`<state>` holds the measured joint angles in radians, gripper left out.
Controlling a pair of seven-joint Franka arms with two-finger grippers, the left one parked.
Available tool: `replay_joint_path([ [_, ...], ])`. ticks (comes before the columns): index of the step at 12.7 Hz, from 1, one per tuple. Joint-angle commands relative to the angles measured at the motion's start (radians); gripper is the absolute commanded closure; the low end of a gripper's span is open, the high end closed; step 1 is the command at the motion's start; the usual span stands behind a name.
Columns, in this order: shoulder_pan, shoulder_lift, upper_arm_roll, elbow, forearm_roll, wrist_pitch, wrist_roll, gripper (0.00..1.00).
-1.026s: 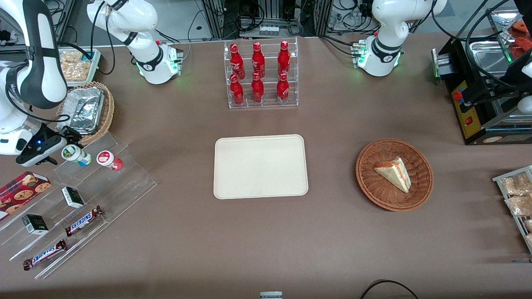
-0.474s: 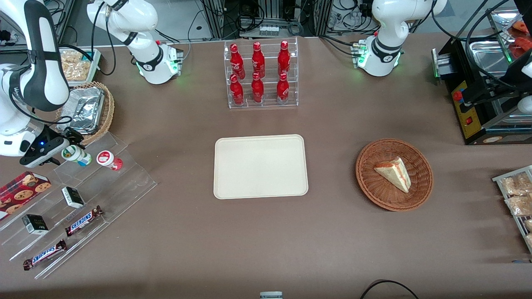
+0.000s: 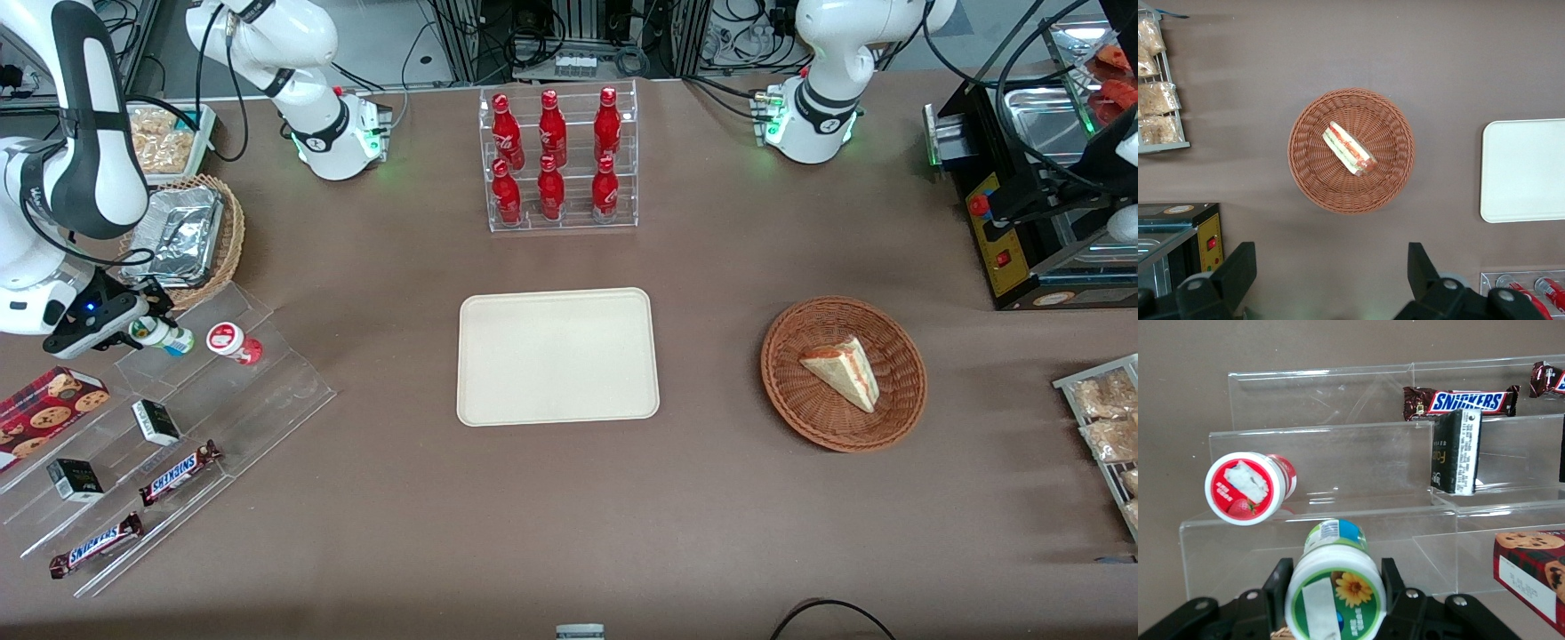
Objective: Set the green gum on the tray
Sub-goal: 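Close the right gripper on the green gum tub and lift it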
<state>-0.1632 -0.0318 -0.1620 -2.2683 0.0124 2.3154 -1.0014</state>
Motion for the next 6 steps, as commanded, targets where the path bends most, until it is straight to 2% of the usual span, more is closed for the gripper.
replay_joint_path([
  [1, 0.01, -0.011, -0.002, 0.015, -0.002, -0.017, -0.002, 1.0],
  [3, 0.016, -0.016, 0.015, 0.09, -0.002, -0.111, 0.012, 1.0],
  [6, 0.097, -0.014, 0.029, 0.241, -0.002, -0.31, 0.129, 1.0],
])
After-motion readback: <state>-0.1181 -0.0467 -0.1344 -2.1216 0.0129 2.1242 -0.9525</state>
